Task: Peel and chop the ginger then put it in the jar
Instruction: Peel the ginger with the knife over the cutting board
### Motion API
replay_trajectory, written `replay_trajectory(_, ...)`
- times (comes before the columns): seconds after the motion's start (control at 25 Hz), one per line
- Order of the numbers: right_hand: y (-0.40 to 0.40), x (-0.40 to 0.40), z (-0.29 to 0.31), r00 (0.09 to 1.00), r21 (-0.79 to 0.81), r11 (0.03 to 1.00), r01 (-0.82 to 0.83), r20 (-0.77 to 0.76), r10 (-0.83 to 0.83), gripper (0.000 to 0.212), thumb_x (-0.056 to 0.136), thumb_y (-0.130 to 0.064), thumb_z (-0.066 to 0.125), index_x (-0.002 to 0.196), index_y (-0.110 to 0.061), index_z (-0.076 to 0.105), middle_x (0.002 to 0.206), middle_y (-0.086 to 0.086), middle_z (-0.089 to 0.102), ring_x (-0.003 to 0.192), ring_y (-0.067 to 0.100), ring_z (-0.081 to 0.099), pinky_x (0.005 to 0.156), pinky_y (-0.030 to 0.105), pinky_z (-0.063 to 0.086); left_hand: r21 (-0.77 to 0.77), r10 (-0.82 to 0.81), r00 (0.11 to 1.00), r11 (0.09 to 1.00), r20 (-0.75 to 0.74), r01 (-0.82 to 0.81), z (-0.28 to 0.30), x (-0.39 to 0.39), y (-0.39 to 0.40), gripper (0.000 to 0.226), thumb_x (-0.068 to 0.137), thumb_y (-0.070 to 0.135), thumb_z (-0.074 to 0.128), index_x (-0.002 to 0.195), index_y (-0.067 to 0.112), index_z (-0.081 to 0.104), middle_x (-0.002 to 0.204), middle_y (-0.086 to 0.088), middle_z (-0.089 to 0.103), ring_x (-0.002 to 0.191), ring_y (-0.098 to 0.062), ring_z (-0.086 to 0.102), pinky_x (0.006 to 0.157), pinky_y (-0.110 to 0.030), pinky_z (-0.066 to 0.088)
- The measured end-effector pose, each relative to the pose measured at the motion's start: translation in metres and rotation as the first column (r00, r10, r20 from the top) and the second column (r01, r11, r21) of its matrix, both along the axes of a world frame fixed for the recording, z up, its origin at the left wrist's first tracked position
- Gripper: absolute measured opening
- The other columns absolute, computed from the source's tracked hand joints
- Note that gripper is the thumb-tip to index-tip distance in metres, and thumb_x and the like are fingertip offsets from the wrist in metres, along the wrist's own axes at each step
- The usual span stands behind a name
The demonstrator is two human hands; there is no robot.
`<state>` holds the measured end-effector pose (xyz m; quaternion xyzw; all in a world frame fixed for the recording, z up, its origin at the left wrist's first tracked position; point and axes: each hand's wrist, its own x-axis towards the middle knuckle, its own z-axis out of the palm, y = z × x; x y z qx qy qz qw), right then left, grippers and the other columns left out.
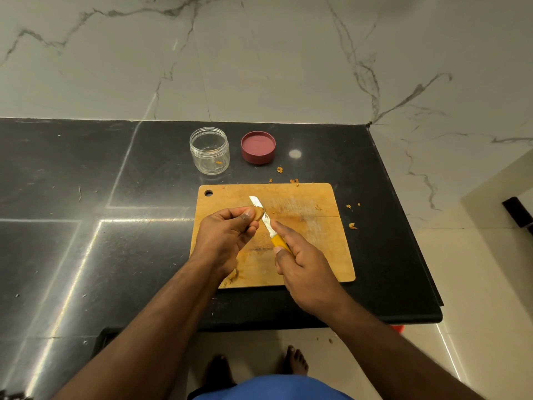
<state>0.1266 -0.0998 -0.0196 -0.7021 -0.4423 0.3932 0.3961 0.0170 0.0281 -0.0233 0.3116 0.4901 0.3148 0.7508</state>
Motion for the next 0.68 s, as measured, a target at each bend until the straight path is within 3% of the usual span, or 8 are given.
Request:
replay_trajectory(0.16,-0.003,-0.002,0.001,0.999,-0.017,1.0,-0.013,-0.035,0.012,0.047,0.105,-0.025,0.043,0.146,-0.047,0.036,0.072,-0.023,0.057,0.06,0.002,0.051,0.056,0.022,0.044,-0.029,0.011,1.0,1.0,0.001,-0.011,-0.004,-0.001,-0.001,0.014,0.088,0.005,0.07,0.101,0.0,0.071,0.082,-0.008,0.073,0.071,-0.013,0.068,0.064,-0.021,0.057)
replay_trajectory(0.28,0.006,0.001,0.002,1.0,-0.019,1.0,-0.018,0.011,0.018,0.047,0.105,-0.026,0.043,0.147,-0.044,0.036,0.084,-0.025,0.048,0.071,-0.007,0.051,0.064,0.013,0.039,-0.023,0.006,1.0,1.0,0.011,-0.005,-0.005,-0.001,0.0,0.014,0.089,0.004,0.067,0.103,-0.001,0.07,0.083,-0.008,0.072,0.071,-0.013,0.067,0.064,-0.021,0.057)
replay_trajectory(0.4,0.007,-0.004,0.003,1.0,-0.013,1.0,-0.023,0.012,0.023,0.047,0.105,-0.027,0.042,0.148,-0.044,0.034,0.089,-0.026,0.044,0.078,-0.007,0.045,0.07,0.012,0.037,-0.021,0.063,0.998,0.998,0.023,-0.063,-0.006,-0.002,0.003,0.014,0.09,0.003,0.067,0.102,-0.002,0.07,0.086,-0.01,0.073,0.072,-0.014,0.068,0.066,-0.021,0.058)
replay_trajectory(0.68,0.013,-0.004,0.006,0.999,-0.025,0.999,-0.023,0.034,0.024,0.047,0.105,-0.027,0.042,0.148,-0.043,0.034,0.086,-0.024,0.048,0.069,-0.008,0.047,0.064,0.011,0.037,-0.062,0.068,0.996,0.996,0.065,-0.064,-0.009,-0.001,0.001,0.015,0.09,0.004,0.067,0.104,-0.002,0.07,0.087,-0.011,0.072,0.07,-0.013,0.067,0.064,-0.02,0.058)
